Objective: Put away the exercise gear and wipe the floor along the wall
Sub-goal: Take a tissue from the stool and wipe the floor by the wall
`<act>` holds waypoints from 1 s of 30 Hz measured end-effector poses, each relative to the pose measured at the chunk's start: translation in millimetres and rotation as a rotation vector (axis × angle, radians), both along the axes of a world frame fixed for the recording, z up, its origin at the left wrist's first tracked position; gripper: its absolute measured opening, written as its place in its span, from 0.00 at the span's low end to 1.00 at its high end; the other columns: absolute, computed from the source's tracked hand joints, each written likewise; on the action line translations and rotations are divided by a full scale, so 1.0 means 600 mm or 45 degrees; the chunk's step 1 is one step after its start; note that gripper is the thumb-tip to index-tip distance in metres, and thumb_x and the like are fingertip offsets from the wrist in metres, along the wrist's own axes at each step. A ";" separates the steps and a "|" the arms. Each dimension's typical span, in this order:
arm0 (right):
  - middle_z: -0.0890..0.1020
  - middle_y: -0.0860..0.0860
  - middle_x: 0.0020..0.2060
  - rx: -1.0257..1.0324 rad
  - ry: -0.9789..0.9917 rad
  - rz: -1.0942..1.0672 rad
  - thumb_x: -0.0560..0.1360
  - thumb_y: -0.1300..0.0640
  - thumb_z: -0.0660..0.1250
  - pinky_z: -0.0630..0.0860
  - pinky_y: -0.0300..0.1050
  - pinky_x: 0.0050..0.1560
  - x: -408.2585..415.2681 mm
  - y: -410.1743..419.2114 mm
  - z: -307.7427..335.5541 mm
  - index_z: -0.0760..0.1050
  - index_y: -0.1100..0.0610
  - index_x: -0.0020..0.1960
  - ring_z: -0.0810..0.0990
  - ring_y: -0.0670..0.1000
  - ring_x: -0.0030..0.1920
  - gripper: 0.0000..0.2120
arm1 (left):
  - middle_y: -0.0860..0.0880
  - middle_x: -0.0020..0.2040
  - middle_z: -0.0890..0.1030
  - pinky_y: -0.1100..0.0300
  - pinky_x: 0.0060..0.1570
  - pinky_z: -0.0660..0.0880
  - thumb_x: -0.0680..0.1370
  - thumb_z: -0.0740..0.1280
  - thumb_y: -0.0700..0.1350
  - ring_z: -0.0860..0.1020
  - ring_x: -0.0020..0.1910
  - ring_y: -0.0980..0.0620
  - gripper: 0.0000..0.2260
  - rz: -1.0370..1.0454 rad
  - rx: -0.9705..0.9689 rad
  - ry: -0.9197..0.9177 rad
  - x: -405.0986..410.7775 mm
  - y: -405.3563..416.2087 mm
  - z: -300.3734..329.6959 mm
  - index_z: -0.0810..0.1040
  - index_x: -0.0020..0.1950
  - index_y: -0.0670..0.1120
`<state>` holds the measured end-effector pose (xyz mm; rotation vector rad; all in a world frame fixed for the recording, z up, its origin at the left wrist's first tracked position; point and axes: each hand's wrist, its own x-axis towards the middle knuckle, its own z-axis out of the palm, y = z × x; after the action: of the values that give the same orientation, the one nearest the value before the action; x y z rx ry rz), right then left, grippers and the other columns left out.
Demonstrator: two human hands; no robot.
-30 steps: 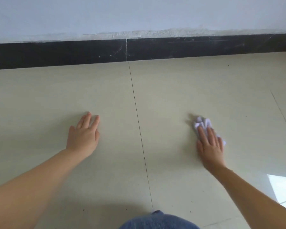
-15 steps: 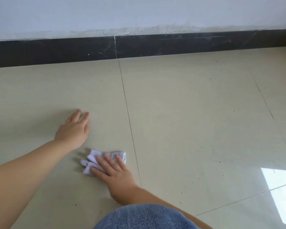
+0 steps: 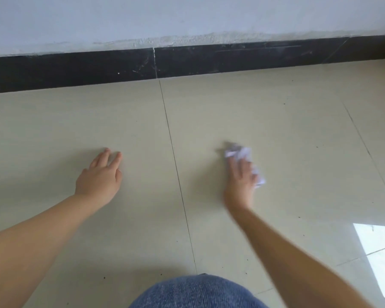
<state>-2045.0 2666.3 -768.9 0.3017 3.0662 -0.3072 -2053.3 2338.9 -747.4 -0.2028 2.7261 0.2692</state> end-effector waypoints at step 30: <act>0.50 0.58 0.77 -0.228 -0.340 1.400 0.71 0.62 0.44 0.36 0.61 0.71 -0.051 -0.361 -0.006 0.57 0.51 0.76 0.44 0.63 0.76 0.33 | 0.39 0.70 0.70 0.36 0.60 0.68 0.76 0.50 0.50 0.70 0.68 0.41 0.26 0.080 -0.106 0.156 0.082 -0.111 -0.014 0.70 0.69 0.39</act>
<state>-2075.4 2449.6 -772.6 -1.1784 2.4306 -0.3996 -2004.4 2272.3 -755.8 -0.3056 2.8588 0.1915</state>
